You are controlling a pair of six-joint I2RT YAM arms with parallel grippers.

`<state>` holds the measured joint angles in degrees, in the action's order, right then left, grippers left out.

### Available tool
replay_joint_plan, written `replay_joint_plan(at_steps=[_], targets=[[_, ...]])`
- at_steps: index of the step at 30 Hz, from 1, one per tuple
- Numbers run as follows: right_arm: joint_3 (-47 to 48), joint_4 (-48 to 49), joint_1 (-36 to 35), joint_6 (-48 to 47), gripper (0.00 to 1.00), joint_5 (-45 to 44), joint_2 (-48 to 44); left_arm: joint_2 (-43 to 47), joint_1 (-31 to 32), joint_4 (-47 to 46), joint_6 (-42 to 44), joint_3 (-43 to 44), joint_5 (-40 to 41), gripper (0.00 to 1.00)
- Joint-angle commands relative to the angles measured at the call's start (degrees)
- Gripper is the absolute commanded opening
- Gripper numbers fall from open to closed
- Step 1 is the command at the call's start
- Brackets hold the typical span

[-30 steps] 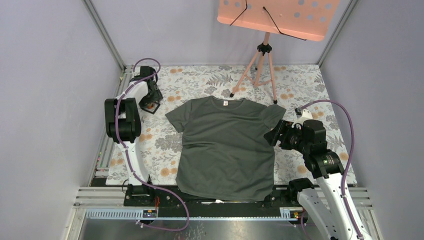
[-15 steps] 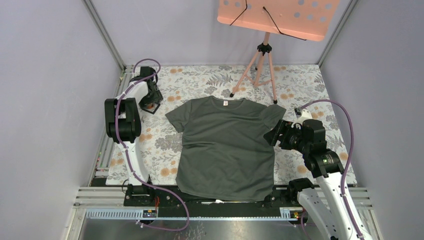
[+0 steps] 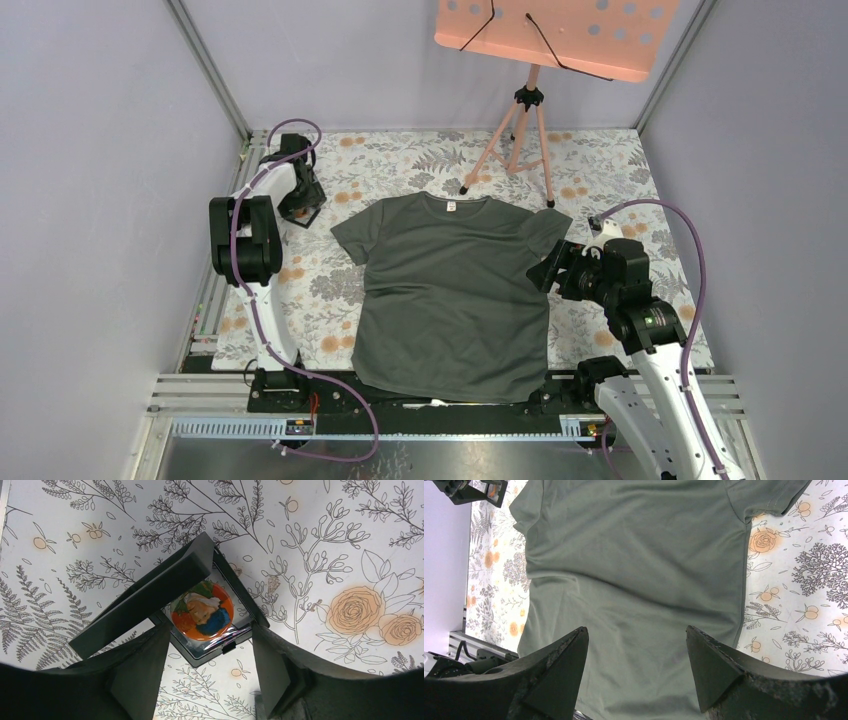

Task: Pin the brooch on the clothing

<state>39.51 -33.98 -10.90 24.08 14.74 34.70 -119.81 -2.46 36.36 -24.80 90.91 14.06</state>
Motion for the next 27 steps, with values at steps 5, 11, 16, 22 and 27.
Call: replay_joint_plan(at_steps=[5, 11, 16, 22, 27], targets=[[-0.1, 0.9, 0.1, 0.9, 0.78, 2.2, 0.1, -0.2, -0.4, -0.4, 1.3, 0.6, -1.0, 0.6], [-0.6, 0.9, 0.2, 1.2, 0.78, 2.4, -0.3, -0.3, -0.3, -0.4, 1.6, 0.7, -1.2, 0.53], [-0.5, 0.9, 0.1, 1.6, 0.78, 2.7, -0.6, -0.3, 0.6, -0.3, 3.1, 0.8, 1.7, 0.52], [-0.6, 0.8, 0.2, 1.8, 0.78, 2.7, -0.8, -0.3, 0.9, -0.1, 4.8, 1.1, 4.2, 0.44], [-0.5, 0.5, 0.1, 1.8, 0.78, 2.6, -0.9, -0.9, 1.0, 0.2, 6.1, 1.5, 5.0, 0.43]])
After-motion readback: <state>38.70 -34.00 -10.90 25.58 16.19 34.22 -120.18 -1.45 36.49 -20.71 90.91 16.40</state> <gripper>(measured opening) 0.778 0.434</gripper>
